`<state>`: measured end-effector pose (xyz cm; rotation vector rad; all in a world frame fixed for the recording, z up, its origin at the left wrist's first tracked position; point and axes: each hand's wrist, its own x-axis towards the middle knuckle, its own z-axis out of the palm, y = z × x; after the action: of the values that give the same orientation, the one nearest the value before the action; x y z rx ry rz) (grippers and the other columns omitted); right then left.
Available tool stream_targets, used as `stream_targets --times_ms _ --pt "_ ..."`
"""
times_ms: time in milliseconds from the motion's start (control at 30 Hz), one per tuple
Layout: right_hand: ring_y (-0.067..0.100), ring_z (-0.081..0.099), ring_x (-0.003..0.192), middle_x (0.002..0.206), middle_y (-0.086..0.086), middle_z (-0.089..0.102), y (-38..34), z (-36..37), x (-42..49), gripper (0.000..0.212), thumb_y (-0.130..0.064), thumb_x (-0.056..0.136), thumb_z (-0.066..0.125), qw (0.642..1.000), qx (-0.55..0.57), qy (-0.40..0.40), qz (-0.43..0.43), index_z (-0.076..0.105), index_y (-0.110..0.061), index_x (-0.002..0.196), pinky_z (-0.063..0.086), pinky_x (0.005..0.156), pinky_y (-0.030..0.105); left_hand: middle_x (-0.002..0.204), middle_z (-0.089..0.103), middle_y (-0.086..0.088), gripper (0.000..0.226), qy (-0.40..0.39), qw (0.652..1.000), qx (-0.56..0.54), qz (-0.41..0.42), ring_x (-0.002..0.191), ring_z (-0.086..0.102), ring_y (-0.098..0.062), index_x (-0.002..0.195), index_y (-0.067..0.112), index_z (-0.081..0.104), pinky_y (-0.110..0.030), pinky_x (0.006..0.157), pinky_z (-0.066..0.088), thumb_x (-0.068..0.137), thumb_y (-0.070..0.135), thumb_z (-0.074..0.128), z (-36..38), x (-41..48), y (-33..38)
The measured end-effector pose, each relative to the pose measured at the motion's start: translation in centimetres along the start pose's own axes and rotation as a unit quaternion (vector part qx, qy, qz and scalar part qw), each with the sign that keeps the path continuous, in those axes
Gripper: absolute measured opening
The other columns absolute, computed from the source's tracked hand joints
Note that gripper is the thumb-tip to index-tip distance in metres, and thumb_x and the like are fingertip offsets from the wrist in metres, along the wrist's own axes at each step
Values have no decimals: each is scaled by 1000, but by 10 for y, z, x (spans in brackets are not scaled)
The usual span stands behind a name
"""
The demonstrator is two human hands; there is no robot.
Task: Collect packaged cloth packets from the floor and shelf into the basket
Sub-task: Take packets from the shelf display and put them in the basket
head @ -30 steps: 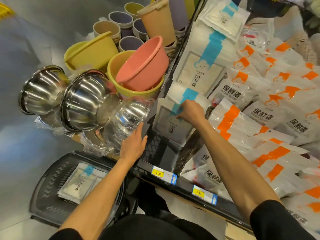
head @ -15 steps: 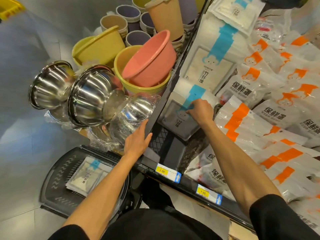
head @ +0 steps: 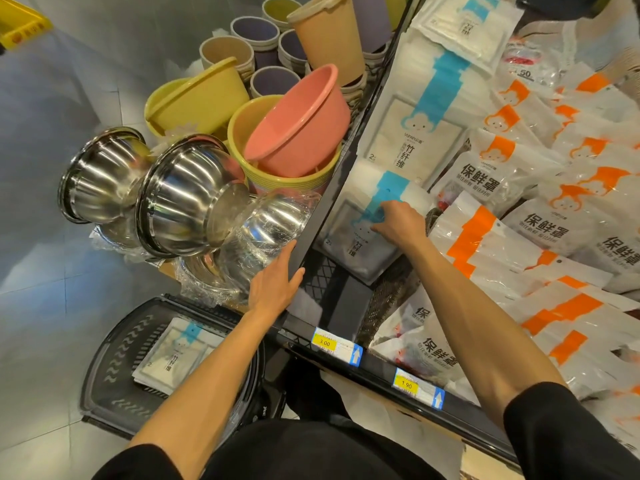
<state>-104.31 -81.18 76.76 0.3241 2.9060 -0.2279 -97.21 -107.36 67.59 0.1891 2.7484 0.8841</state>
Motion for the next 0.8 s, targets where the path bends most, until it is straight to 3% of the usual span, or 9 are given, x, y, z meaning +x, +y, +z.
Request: stream_targets --times_ms 200,400,633,800 --pt "31 63 95 108 13 67 -1 -23 -1 30 -22 88 67 999 -43 -21 -10 63 -11 115 47 69 33 141 59 -4 65 -12 1000 -19 17 114 64 -28 158 26 21 -47 85 55 102 43 51 -2 0 1" --pt "32 63 104 119 15 65 -3 -43 -14 41 -31 92 64 998 -56 -31 -8 58 -14 128 50 77 35 146 55 -7 61 -102 994 -32 13 123 59 -32 160 30 18 -45 91 50 105 48 39 -23 6 -3" --pt "35 57 114 128 17 58 -24 -58 -51 53 -41 91 65 993 -102 -56 6 52 -11 133 51 92 44 133 62 -12 45 -84 993 75 47 120 59 -32 139 13 50 -46 94 51 102 39 51 -85 8 7" --pt "35 54 115 129 18 54 -47 -53 -95 51 -39 92 62 994 -107 -26 3 50 -11 134 50 92 46 134 59 -15 45 -46 972 206 104 123 52 -38 137 13 51 -49 97 46 100 39 51 -127 -5 11"
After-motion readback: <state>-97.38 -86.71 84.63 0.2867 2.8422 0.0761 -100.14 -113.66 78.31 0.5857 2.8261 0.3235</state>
